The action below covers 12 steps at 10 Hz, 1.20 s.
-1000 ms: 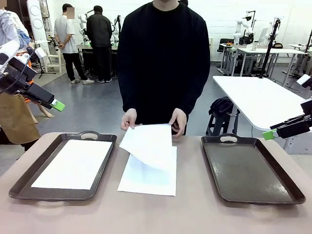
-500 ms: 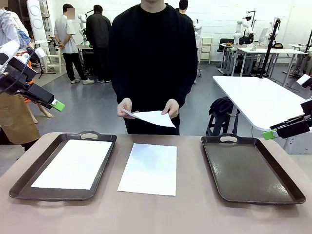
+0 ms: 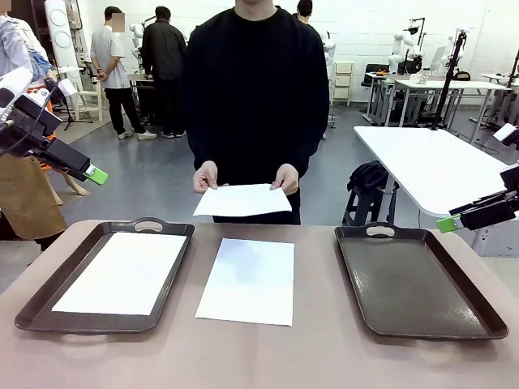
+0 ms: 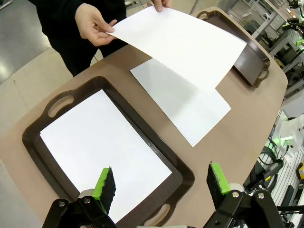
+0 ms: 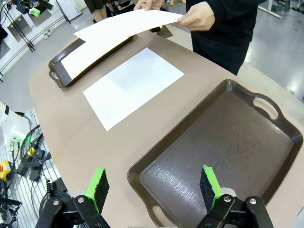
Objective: Sort the A4 documents.
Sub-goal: Receive the A4 Paper.
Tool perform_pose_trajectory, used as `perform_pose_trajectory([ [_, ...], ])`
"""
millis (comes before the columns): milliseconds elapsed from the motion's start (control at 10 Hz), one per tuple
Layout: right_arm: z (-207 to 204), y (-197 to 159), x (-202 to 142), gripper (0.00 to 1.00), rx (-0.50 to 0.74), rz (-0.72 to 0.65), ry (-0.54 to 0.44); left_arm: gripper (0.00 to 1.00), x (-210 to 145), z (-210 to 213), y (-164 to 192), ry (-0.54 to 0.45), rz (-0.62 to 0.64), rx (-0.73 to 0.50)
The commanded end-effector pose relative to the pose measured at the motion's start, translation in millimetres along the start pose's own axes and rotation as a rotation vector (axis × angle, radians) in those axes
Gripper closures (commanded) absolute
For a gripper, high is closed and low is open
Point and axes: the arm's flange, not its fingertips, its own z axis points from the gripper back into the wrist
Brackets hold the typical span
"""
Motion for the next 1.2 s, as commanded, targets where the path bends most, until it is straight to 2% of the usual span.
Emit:
perform_pose_trajectory([
  [0,-1.7,-3.4,0.9,0.0,0.015,0.011,-0.016,0.0,-0.8,1.0,-0.2,0.001,-0.02,-0.004],
  [1100,-1.7,-3.4,0.9,0.0,0.015,0.011,-0.016,0.0,-0.8,1.0,-0.2,0.001,-0.02,-0.004],
])
